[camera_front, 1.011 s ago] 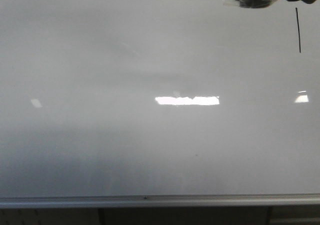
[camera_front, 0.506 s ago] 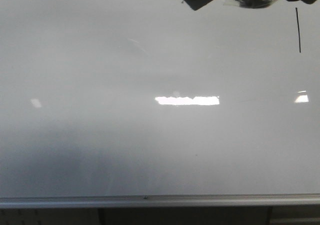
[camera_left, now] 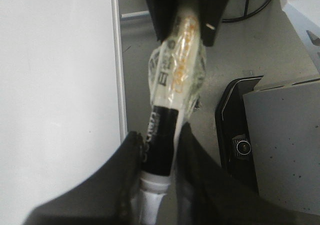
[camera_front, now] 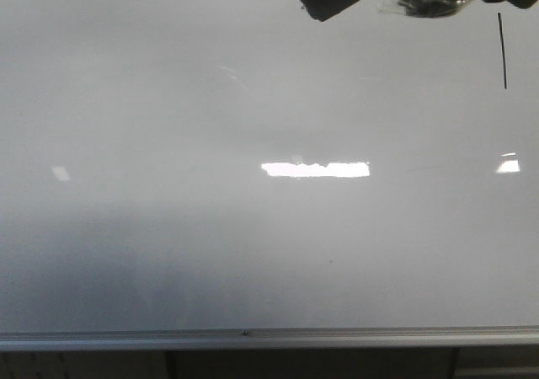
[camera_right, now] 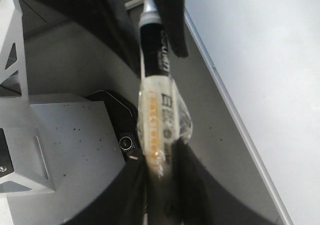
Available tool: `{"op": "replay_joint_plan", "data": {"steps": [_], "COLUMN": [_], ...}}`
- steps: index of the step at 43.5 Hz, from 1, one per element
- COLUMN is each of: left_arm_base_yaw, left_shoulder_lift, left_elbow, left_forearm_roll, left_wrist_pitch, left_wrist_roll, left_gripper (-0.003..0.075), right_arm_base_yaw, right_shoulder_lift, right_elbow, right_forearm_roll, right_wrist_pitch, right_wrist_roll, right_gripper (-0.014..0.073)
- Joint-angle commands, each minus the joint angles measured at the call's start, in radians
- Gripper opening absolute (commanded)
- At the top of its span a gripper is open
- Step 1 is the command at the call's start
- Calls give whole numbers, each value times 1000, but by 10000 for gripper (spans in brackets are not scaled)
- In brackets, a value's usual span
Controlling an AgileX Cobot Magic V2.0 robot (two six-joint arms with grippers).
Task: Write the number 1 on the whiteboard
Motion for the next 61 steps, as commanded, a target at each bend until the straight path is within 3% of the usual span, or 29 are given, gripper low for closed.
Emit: {"op": "replay_joint_plan", "data": {"steps": [1, 5, 8, 12, 16, 23, 29, 35, 41, 50, 54, 61], "left_arm_base_yaw": [-5, -5, -1, 0, 0, 34, 108, 238, 414, 639, 678, 681], "left_shoulder_lift": [-38, -38, -38, -44, -61, -118, -233, -380, -490, -492, -451, -343], "left_elbow": [-32, -32, -32, -32, -32, -20, 92, 286, 481, 725, 764, 766], "left_forearm_roll": [-42, -42, -42, 11, 110, 252, 265, 267, 267, 156, 53, 45], "left_wrist_pitch": [-56, -41, -28, -27, -36, -51, -127, -224, -407, -841, -946, -1092], "left_wrist_roll": [-22, -22, -34, -97, -227, -520, -569, -597, -669, -718, -718, -718], "left_gripper": [-20, -20, -20, -20, -20, -20, -20, -20, -20, -20, -20, -20], "right_arm_base_yaw": [3, 3, 3, -5, -44, -169, -275, -306, -306, -306, -306, -306], "right_shoulder_lift": [-24, -24, -24, -27, -39, -81, -109, -115, -115, -115, -115, -115], "right_elbow": [-32, -32, -32, -32, -32, -32, -32, -32, -32, -32, -32, -32], "right_forearm_roll": [47, 47, 47, 45, 29, -28, -29, -29, -25, -1, 6, 9], "right_wrist_pitch": [80, 80, 80, 74, 45, -15, -37, -47, -54, -54, -54, -54], "right_wrist_roll": [8, 8, 8, 13, 43, 117, 127, 134, 134, 134, 134, 134], "right_gripper": [-33, 70, 209, 425, 536, 539, 539, 539, 539, 539, 539, 539]}}
